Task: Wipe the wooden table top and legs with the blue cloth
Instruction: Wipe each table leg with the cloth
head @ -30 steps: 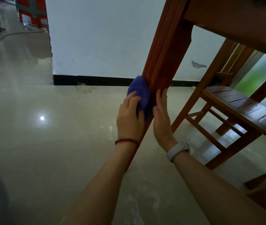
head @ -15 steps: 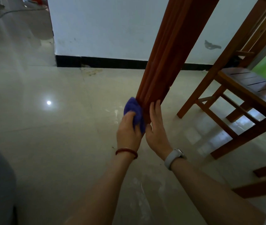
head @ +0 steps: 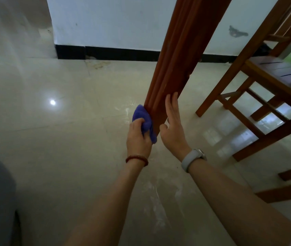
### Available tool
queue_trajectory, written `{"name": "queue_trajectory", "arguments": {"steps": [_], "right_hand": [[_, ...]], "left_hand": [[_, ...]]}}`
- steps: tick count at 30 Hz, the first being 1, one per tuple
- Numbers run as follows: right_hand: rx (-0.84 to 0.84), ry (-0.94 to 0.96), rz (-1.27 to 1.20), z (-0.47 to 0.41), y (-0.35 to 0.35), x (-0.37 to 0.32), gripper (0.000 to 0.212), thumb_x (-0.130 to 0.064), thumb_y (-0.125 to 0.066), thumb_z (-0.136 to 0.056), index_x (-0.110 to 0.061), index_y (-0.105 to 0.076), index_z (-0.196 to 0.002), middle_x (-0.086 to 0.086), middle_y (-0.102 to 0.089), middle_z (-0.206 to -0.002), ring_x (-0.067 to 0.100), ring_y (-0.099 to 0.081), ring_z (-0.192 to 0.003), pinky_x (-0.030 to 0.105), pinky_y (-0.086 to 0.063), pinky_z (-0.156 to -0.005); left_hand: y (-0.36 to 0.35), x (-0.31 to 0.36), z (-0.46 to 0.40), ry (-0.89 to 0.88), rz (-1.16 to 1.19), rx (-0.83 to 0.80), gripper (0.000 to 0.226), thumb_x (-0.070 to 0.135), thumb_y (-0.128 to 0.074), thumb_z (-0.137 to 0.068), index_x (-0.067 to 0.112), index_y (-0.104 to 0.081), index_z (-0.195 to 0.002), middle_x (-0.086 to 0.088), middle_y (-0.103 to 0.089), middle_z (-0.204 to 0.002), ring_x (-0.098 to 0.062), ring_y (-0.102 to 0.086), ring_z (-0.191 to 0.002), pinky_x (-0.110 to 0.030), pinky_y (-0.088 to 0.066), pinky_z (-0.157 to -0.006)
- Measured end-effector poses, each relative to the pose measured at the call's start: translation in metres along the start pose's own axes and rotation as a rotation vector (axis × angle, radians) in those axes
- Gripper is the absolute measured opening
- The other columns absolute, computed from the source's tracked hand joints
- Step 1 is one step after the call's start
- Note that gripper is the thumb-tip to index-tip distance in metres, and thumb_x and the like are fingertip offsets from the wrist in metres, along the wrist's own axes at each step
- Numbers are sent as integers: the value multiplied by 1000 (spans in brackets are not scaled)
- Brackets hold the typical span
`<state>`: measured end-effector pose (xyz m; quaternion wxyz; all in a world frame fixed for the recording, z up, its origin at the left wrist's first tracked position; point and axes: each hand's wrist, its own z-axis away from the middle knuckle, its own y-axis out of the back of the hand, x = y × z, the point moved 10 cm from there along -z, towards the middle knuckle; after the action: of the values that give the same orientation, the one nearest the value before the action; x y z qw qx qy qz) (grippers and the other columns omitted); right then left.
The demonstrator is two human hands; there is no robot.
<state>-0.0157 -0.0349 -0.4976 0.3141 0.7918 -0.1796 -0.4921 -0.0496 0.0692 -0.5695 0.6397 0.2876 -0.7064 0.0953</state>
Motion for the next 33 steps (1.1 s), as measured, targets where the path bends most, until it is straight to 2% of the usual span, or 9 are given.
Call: {"name": "queue_trajectory", "arguments": {"steps": [5,11,14,17,20,23,28,30,33], "right_hand": [[-30,-37,-24,6,8,-5,73,2,-43,-87,-29,-9,-144,-15,3,-152,0,-5,-136,-10,-17,-88],[15,-176,-67,33,5,-10,59,-8,-41,-93,-25,-18,-145,-2,-15,-154,12,-15,-140,19,-17,-106],[147,-65,-125,30,27,-41,42,-9,-43,-94,-23,-36,-133,-1,-38,-140,-6,-33,-126,12,-27,-105],[312,-29,-277,16,63,-69,34,-13,-41,-97,-33,-34,-124,-14,-39,-125,-21,-38,-107,3,-34,-91],[430,-10,-509,0,101,-89,40,-27,-34,-96,-34,-25,-134,-20,-33,-127,-14,-43,-108,12,-42,-90],[387,4,-740,-19,123,-103,51,-33,-31,-97,-31,-12,-144,-10,-33,-140,-2,-48,-116,16,-49,-82],[219,-158,-647,-25,111,-100,22,-22,-48,-93,-26,-50,-114,-2,-59,-107,20,-58,-104,35,-49,-89],[348,-192,-545,-17,128,-92,14,-18,-48,-93,-31,-51,-95,-5,-59,-94,11,-59,-91,31,-49,-84],[691,-91,-593,-10,179,-99,17,-15,-47,-94,-32,-47,-98,-9,-58,-99,4,-58,-90,25,-47,-85]], "left_hand": [[-1,-77,24,216,-314,-375,14,16,-46,-86,30,-46,-88,-1,-61,-88,-24,-60,-84,-37,-50,-79],[45,21,11,-5,-67,-80,16,13,-51,-88,19,-50,-103,0,-57,-96,-14,-54,-85,-26,-40,-74],[61,111,-11,-213,79,-41,16,10,-53,-88,16,-49,-103,3,-54,-93,-8,-54,-82,-21,-42,-77],[74,187,-19,-349,219,-12,23,8,-54,-88,6,-50,-110,1,-53,-98,-2,-51,-81,-14,-44,-78],[71,234,-25,-399,306,-76,26,12,-53,-89,10,-48,-115,3,-53,-101,0,-53,-82,-10,-46,-76],[62,235,-28,-257,504,-192,20,15,-49,-91,17,-44,-111,5,-55,-99,-11,-59,-91,-29,-52,-83],[54,215,-21,-53,571,-328,29,19,-33,-97,5,-48,-118,6,-55,-88,-2,-55,-77,-5,-47,-56],[63,215,-24,-116,451,-307,30,19,-35,-96,1,-53,-113,7,-55,-85,6,-56,-72,0,-43,-55],[69,217,-25,-196,330,-266,21,22,-39,-95,16,-53,-109,12,-54,-93,13,-55,-75,-3,-42,-56]]}}
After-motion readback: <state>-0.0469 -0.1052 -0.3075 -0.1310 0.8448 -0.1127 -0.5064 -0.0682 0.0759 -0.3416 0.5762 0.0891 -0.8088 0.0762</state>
